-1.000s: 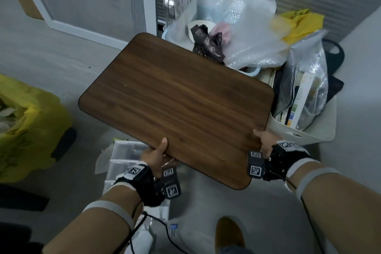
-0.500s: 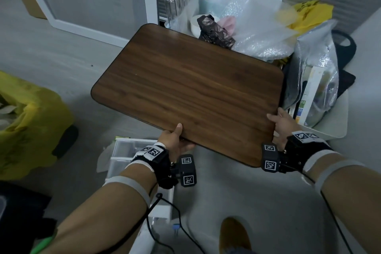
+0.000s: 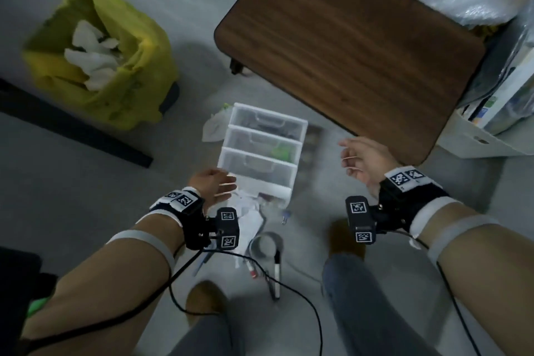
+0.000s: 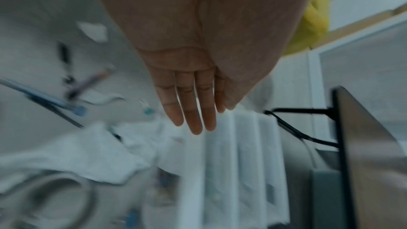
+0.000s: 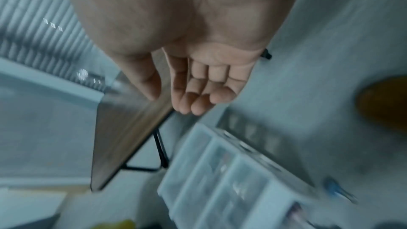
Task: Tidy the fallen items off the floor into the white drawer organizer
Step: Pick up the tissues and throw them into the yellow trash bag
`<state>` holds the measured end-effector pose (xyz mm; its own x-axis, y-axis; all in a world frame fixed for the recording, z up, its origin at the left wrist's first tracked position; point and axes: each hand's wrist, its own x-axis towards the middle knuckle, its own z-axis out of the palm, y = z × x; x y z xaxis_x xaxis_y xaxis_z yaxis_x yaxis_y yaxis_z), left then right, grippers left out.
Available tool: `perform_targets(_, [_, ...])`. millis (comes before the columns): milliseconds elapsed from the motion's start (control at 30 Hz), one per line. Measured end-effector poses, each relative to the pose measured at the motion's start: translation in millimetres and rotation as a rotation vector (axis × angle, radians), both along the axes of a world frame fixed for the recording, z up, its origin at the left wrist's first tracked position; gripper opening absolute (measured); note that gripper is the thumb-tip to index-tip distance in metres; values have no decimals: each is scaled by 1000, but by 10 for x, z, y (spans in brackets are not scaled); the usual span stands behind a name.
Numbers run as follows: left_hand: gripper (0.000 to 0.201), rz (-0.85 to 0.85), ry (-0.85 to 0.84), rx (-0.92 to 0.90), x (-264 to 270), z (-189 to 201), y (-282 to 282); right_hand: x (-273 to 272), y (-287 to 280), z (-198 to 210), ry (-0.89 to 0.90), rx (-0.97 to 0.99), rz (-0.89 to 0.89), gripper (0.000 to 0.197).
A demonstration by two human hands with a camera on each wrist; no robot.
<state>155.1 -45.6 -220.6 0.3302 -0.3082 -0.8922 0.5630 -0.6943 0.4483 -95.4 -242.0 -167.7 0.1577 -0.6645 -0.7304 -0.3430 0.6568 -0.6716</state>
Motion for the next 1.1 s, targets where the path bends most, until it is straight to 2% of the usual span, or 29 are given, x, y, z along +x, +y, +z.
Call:
perform_targets(67, [13,-13,14,55,113,4,526,261,472,-58,27,99,123,8])
perform_targets(167, [2,-73,4,105,165,-5,1050,467,1025,-226,106,169,277,5])
perform_targets(200, [6,-99,1,118,183,-31,1214,524,1229,-322,139,186,357,5])
perform_targets(333, [14,-345,-60,162,118,-510,1738,691,1868,-903,214,141,814,16])
perform_targets(400, [30,-512,-92,136,-57,-777,1828,737,2018,-1153,288,28,1022,30])
perform_targets(533, [78,-806,-118,85,-447,-1343,1808,854,2172,-1693,459,-122,1313,54])
perform_targets(600, [83,-914,-162,57,-575,-1619,1741,917,2166,-1928,459,-220,1416,56])
perform_targets(667, [74,-970,-249,50,-637,-1812,1682,1011,2128,-2092,392,-300,1504,59])
perform_targets(767, [44,-943,-364,42,-600,-1985,1607,1185,2069,-2199,402,-306,1664,66])
perform_targets(933, [8,-668,-425,29,-165,-2069,1672,1473,2018,-2484,484,-298,1810,71])
perform_targets(967, [9,-619,-450,36,-55,-2063,1739,1511,2025,-2519,543,-300,1821,73])
perform_targets(1033, [25,-571,-537,90,187,-2005,1898,1605,2068,-2541,661,-371,1813,71])
perform_targets(1100, [30,-545,-636,193,428,-1954,2056,1693,2111,-2577,689,-495,1800,64])
